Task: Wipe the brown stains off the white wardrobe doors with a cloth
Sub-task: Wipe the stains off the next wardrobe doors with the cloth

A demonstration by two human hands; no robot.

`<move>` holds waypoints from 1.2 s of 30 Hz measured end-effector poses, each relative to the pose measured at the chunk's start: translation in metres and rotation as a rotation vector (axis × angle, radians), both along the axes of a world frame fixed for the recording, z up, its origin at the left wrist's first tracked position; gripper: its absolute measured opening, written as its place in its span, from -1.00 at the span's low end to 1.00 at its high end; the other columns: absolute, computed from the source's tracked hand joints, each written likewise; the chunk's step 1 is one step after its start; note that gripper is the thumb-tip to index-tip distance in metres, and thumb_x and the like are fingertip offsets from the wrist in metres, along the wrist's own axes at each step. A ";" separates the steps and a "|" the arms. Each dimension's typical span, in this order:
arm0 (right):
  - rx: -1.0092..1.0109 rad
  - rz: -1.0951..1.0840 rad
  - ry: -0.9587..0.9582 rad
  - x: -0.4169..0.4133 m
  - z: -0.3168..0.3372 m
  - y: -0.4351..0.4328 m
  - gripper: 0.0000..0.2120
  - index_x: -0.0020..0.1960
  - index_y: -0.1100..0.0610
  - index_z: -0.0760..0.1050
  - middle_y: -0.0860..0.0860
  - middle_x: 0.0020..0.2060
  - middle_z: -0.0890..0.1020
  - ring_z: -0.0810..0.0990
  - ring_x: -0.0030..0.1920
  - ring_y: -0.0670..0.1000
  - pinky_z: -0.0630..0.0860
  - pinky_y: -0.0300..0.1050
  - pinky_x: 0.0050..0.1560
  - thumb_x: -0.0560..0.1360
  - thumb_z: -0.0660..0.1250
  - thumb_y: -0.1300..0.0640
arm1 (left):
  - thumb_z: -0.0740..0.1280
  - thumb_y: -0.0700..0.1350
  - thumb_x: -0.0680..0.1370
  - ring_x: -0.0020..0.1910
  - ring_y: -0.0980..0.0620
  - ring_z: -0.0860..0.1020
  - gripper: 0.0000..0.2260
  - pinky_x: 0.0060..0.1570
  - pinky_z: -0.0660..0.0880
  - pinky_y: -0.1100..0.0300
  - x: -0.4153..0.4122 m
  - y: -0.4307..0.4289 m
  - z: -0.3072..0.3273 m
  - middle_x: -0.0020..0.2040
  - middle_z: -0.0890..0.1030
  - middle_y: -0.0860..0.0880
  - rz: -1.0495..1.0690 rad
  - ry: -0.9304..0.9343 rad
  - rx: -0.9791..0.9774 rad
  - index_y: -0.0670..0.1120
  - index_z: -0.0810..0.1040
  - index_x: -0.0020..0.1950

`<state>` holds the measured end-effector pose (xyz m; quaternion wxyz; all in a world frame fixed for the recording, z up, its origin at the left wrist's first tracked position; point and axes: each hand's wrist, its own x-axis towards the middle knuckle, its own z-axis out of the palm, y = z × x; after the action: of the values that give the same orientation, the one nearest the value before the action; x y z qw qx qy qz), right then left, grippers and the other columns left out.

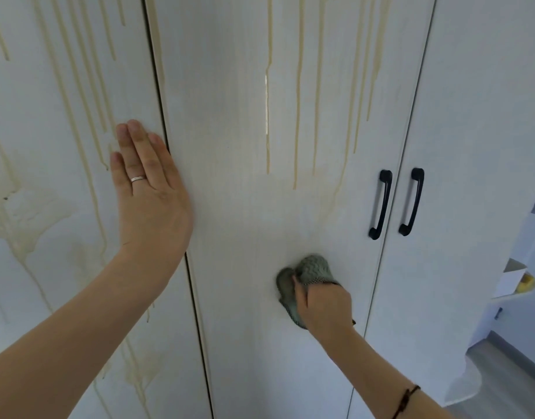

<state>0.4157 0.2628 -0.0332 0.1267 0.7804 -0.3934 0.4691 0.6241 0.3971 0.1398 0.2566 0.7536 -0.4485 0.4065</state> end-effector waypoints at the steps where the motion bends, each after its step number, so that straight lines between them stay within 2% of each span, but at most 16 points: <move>1: -0.011 -0.008 -0.003 -0.002 -0.005 -0.002 -0.59 -0.48 0.07 0.38 -0.14 -0.58 0.23 0.12 -0.55 -0.12 -0.18 -0.42 -0.44 0.50 0.15 -0.04 | -0.27 -0.36 0.64 0.51 -0.53 -0.18 -0.56 0.50 -0.05 -0.35 0.000 0.000 0.000 0.48 -0.22 -0.56 -0.004 0.001 0.001 -0.49 -0.33 0.48; 3: 0.087 -0.076 -0.112 -0.009 0.012 -0.015 -0.59 -0.40 0.07 0.39 -0.16 -0.55 0.25 0.21 -0.52 -0.06 -0.05 -0.36 -0.46 0.55 0.12 -0.10 | -0.29 -0.36 0.64 0.51 -0.53 -0.18 -0.57 0.50 -0.05 -0.35 0.001 0.000 0.000 0.48 -0.22 -0.56 -0.003 -0.010 0.001 -0.49 -0.33 0.48; 5: 0.206 -0.176 -0.311 -0.017 0.046 -0.037 -0.54 -0.38 0.07 0.26 -0.14 -0.53 0.25 0.30 -0.48 0.02 0.09 -0.22 -0.45 0.64 0.11 -0.11 | -0.34 -0.36 0.63 0.51 -0.53 -0.19 -0.57 0.50 -0.06 -0.35 0.000 0.000 0.000 0.48 -0.23 -0.56 -0.008 -0.010 0.013 -0.49 -0.33 0.48; 8: 0.204 -0.125 -0.588 -0.026 0.100 -0.058 -0.56 -0.34 0.07 0.24 -0.04 -0.46 0.39 0.40 -0.42 0.08 0.30 -0.11 -0.37 0.65 0.17 -0.10 | -0.37 -0.35 0.62 0.51 -0.52 -0.20 -0.56 0.50 -0.08 -0.35 -0.001 -0.001 0.000 0.48 -0.24 -0.55 -0.009 0.009 0.010 -0.48 -0.33 0.48; 10: 0.129 -0.106 -0.548 -0.017 0.102 -0.057 -0.56 -0.34 0.08 0.27 -0.04 -0.48 0.40 0.38 -0.47 0.04 0.30 -0.15 -0.43 0.64 0.16 -0.11 | -0.35 -0.35 0.63 0.51 -0.53 -0.20 -0.56 0.50 -0.09 -0.35 0.001 -0.002 0.000 0.48 -0.24 -0.55 -0.014 0.006 0.000 -0.48 -0.33 0.49; 12: -0.001 -0.070 -0.401 -0.002 0.071 -0.046 -0.51 -0.46 0.09 0.30 -0.04 -0.59 0.34 0.34 -0.59 0.02 0.22 -0.25 -0.51 0.60 0.12 -0.08 | -0.31 -0.36 0.64 0.51 -0.53 -0.19 -0.56 0.50 -0.10 -0.35 0.003 -0.002 -0.001 0.48 -0.22 -0.55 -0.016 0.000 -0.014 -0.48 -0.31 0.49; 15: -0.382 0.105 -0.082 0.004 0.005 -0.033 -0.44 -0.46 0.17 0.49 0.04 -0.56 0.47 0.46 -0.58 0.02 0.27 -0.26 -0.52 0.66 0.04 0.07 | -0.29 -0.36 0.63 0.51 -0.53 -0.17 -0.56 0.50 -0.08 -0.36 0.003 -0.003 -0.001 0.49 -0.20 -0.56 -0.008 -0.006 -0.021 -0.48 -0.29 0.49; 17: -0.522 0.143 0.042 -0.005 -0.009 -0.039 -0.39 -0.44 0.15 0.51 0.00 -0.53 0.49 0.44 -0.58 -0.01 0.21 -0.31 -0.49 0.69 0.01 -0.01 | -0.29 -0.36 0.63 0.51 -0.54 -0.16 -0.56 0.49 -0.05 -0.36 0.002 -0.002 -0.001 0.49 -0.20 -0.56 0.004 -0.010 -0.016 -0.49 -0.29 0.49; 18: -0.537 0.130 0.043 -0.009 -0.004 -0.044 -0.42 -0.44 0.15 0.50 0.00 -0.53 0.47 0.43 -0.59 0.00 0.18 -0.31 -0.46 0.68 0.04 0.01 | -0.28 -0.37 0.64 0.51 -0.54 -0.15 -0.56 0.49 -0.04 -0.36 0.002 -0.002 0.000 0.48 -0.19 -0.56 0.014 -0.016 -0.012 -0.49 -0.29 0.49; 20: -0.423 0.049 -0.081 -0.014 0.023 -0.054 -0.56 -0.46 0.18 0.43 0.03 -0.58 0.39 0.40 -0.63 0.03 0.19 -0.32 -0.49 0.56 0.14 0.09 | -0.25 -0.37 0.65 0.51 -0.54 -0.14 -0.56 0.49 -0.02 -0.35 0.002 -0.003 -0.001 0.48 -0.19 -0.56 0.033 -0.031 -0.005 -0.50 -0.30 0.48; 23: -0.176 -0.130 -0.411 -0.014 0.086 -0.071 -0.56 -0.44 0.10 0.27 -0.01 -0.57 0.29 0.33 -0.60 0.02 0.10 -0.32 -0.50 0.56 0.11 -0.07 | -0.26 -0.36 0.65 0.51 -0.53 -0.16 -0.56 0.50 -0.06 -0.35 0.005 -0.007 -0.002 0.49 -0.22 -0.55 0.030 -0.038 -0.009 -0.49 -0.31 0.48; 26: -0.147 -0.134 -0.588 -0.007 0.121 -0.077 -0.56 -0.32 0.15 0.42 0.05 -0.48 0.46 0.39 -0.47 0.00 0.31 -0.19 -0.44 0.61 0.13 -0.11 | -0.22 -0.36 0.65 0.51 -0.53 -0.15 -0.55 0.50 -0.05 -0.35 0.004 -0.007 -0.001 0.49 -0.20 -0.55 0.039 -0.047 -0.017 -0.50 -0.30 0.48; 28: -0.274 -0.078 -0.505 0.000 0.103 -0.074 -0.63 -0.25 0.21 0.47 0.10 -0.46 0.52 0.47 -0.49 0.04 0.40 -0.16 -0.47 0.59 0.20 -0.03 | -0.22 -0.36 0.65 0.51 -0.53 -0.13 -0.55 0.50 -0.01 -0.34 0.003 -0.003 -0.003 0.49 -0.19 -0.55 0.069 -0.035 -0.018 -0.51 -0.30 0.48; 31: -0.504 0.067 -0.256 -0.008 0.050 -0.072 -0.72 -0.19 0.19 0.47 0.12 -0.45 0.56 0.56 -0.49 0.10 0.50 -0.15 -0.50 0.59 0.21 0.02 | -0.22 -0.36 0.64 0.51 -0.53 -0.13 -0.54 0.50 0.02 -0.34 0.002 -0.003 0.001 0.49 -0.20 -0.55 0.081 -0.060 0.013 -0.51 -0.30 0.48; 33: -0.484 0.099 -0.169 -0.018 0.038 -0.076 -0.61 -0.27 0.21 0.56 0.09 -0.43 0.59 0.60 -0.46 0.11 0.52 -0.15 -0.48 0.59 0.21 -0.01 | -0.23 -0.36 0.64 0.51 -0.53 -0.14 -0.54 0.50 0.02 -0.33 0.001 -0.002 0.002 0.49 -0.20 -0.55 0.092 -0.067 0.028 -0.51 -0.30 0.47; 36: -0.438 0.016 -0.228 -0.026 0.067 -0.081 -0.54 -0.29 0.23 0.55 0.10 -0.43 0.57 0.58 -0.47 0.11 0.45 -0.18 -0.46 0.62 0.16 -0.05 | -0.23 -0.36 0.64 0.51 -0.53 -0.15 -0.55 0.50 0.02 -0.33 -0.001 -0.001 0.002 0.48 -0.22 -0.56 0.119 -0.066 0.040 -0.52 -0.29 0.47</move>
<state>0.3895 0.1819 0.0342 0.2441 0.6794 -0.2877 0.6293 0.6233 0.3961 0.1415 0.2021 0.7701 -0.4189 0.4366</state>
